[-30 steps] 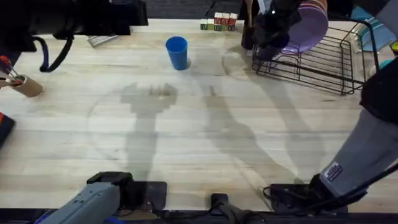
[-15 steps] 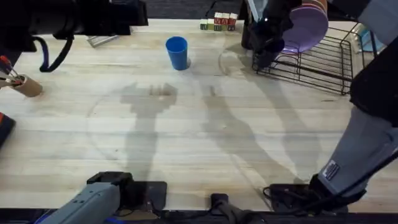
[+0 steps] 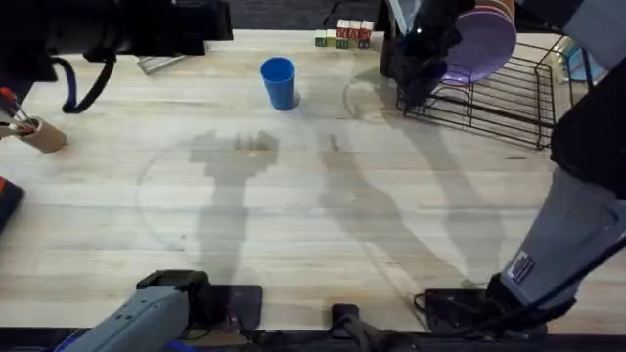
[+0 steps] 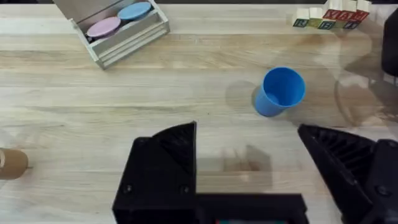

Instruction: Pick up the cup on the table and put them onto the rack.

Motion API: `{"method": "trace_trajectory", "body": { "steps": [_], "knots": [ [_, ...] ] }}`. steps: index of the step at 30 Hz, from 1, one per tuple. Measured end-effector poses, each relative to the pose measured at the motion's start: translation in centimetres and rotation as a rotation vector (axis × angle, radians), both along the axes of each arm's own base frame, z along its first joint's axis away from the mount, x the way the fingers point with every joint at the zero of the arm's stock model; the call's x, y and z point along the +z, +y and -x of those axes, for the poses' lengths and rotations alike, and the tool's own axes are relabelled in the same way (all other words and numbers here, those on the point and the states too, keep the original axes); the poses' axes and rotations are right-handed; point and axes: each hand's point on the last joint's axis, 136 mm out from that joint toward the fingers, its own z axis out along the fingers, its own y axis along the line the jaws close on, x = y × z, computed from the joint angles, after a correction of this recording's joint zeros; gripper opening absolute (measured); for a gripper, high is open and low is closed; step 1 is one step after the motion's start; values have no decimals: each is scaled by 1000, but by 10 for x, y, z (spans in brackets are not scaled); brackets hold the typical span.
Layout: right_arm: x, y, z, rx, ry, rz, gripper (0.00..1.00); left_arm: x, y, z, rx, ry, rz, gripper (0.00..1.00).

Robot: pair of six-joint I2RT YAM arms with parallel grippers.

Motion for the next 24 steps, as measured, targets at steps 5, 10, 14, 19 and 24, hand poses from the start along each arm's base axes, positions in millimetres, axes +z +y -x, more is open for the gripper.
{"method": "trace_trajectory", "body": {
  "steps": [5,10,14,19,24],
  "knots": [
    [0,-2,-1,-2,-3,9,209,0,0,0,0,0,0,993],
    [1,-3,-1,-4,-6,17,243,0,0,0,0,0,0,994],
    [1,-4,-1,7,-6,22,261,0,0,0,0,0,0,993],
    [1,-4,-1,11,-6,24,270,0,0,0,0,0,0,993],
    [11,2,-1,34,-12,24,315,0,0,0,0,0,0,993]
  ]
}}
